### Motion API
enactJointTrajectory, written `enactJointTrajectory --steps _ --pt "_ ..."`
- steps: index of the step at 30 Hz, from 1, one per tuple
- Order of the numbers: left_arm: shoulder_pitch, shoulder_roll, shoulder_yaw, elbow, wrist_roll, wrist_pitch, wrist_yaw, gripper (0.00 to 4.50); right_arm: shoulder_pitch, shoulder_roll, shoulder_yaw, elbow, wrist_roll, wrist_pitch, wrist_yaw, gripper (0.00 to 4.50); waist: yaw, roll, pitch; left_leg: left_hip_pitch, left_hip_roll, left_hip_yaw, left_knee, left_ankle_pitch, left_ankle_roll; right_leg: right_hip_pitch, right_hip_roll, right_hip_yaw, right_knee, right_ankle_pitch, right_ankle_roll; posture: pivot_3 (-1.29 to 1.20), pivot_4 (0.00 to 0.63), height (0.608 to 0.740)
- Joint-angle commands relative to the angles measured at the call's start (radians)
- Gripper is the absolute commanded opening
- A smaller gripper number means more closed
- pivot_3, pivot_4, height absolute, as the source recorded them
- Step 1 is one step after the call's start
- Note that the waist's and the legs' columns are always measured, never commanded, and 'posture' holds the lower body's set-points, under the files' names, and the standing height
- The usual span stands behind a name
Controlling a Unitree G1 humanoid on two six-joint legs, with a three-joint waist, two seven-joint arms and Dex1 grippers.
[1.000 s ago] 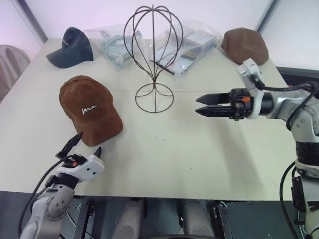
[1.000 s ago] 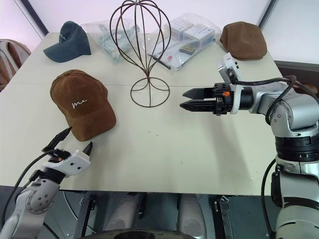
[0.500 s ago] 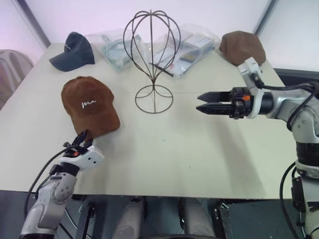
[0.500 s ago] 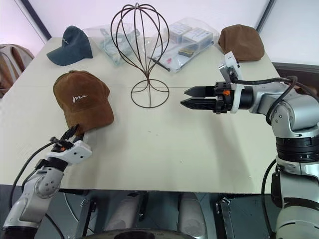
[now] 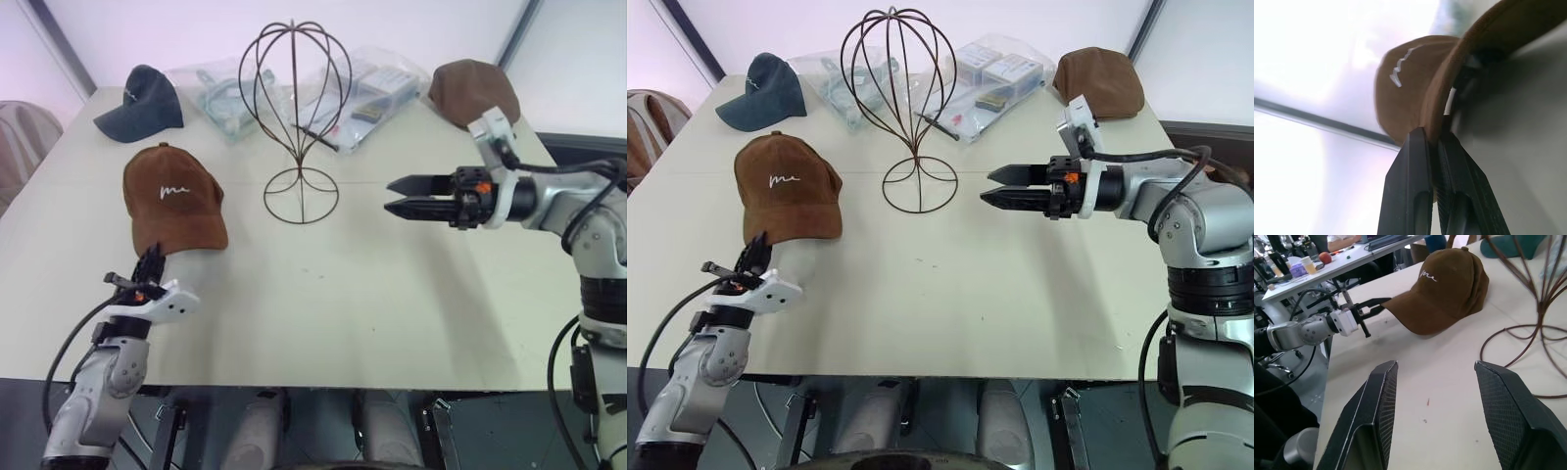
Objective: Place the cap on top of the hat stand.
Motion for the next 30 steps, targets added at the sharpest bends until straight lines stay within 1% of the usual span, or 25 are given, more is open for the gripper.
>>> enactJointTrajectory --steps 1,4,7,9,12,15,18,24,30 --pt "-0.071 0.036 0.134 -0.140 -0.020 0.064 0.005 0.04 -0.062 -0.008 -0.034 0.051 -0.017 -0.051 0.004 2.55 0.001 -0.001 0.000 0.000 0.000 0.000 0.000 0.000 0.000 0.000 0.000 0.000 0.000 0.000 0.000 0.00 0.150 0.740" --pt "-0.204 0.087 0.208 -0.225 -0.050 0.131 -0.047 0.04 -0.095 -0.010 -0.032 0.112 -0.043 -0.092 0.009 2.55 0.004 -0.002 0.001 -0.001 0.000 0.000 0.000 0.000 0.000 0.000 0.000 0.000 0.000 0.000 0.001 0.00 0.150 0.740" --pt "-0.368 0.160 0.227 -0.247 -0.068 0.168 -0.097 0.04 -0.113 -0.003 -0.022 0.146 -0.059 -0.120 0.018 2.55 0.003 -0.003 0.001 -0.001 0.000 0.000 0.000 0.000 0.000 0.000 0.000 0.000 -0.001 0.002 0.002 0.00 0.150 0.740" --pt "-0.472 0.205 0.210 -0.232 -0.091 0.167 -0.129 0.04 -0.121 0.005 -0.018 0.161 -0.067 -0.135 0.022 2.55 0.000 -0.003 0.001 -0.001 -0.001 0.001 0.000 0.000 0.000 0.001 0.000 0.000 -0.002 0.001 0.003 0.00 0.150 0.740" --pt "-0.634 0.243 0.130 -0.188 -0.167 0.135 -0.210 0.04 -0.139 0.011 -0.019 0.194 -0.088 -0.172 0.026 2.55 -0.002 -0.003 0.001 -0.001 -0.001 0.001 0.000 0.000 0.000 0.000 0.000 0.000 -0.001 0.001 0.005 0.00 0.150 0.740" --pt "-0.757 0.235 0.047 -0.148 -0.224 0.111 -0.278 0.04 -0.173 -0.006 -0.042 0.254 -0.104 -0.207 0.034 2.55 -0.006 -0.003 0.001 -0.001 -0.001 0.002 -0.001 0.000 0.000 0.000 0.000 0.001 -0.002 0.002 0.007 0.00 0.150 0.740" --pt "-0.828 0.202 -0.010 -0.114 -0.253 0.101 -0.302 0.04 -0.211 -0.046 -0.076 0.302 -0.101 -0.216 0.052 2.55 -0.007 -0.003 0.001 -0.001 -0.001 0.002 -0.001 0.000 0.000 0.000 0.000 0.001 -0.002 0.002 0.007 0.00 0.150 0.740" --pt "-0.856 0.091 -0.109 -0.122 -0.254 0.103 -0.314 0.04 -0.257 -0.133 -0.148 0.335 -0.070 -0.184 0.084 2.55 -0.004 -0.003 0.001 -0.001 -0.001 0.003 -0.001 0.000 0.000 0.000 0.000 0.002 -0.002 0.002 0.007 0.00 0.150 0.740" --pt "-0.846 -0.017 -0.165 -0.173 -0.276 0.118 -0.332 0.04 -0.240 -0.169 -0.171 0.325 -0.080 -0.178 0.082 2.55 -0.007 -0.003 0.002 -0.001 -0.001 0.004 -0.001 0.000 0.000 0.000 0.000 0.003 -0.002 0.002 0.008 0.00 0.150 0.740"
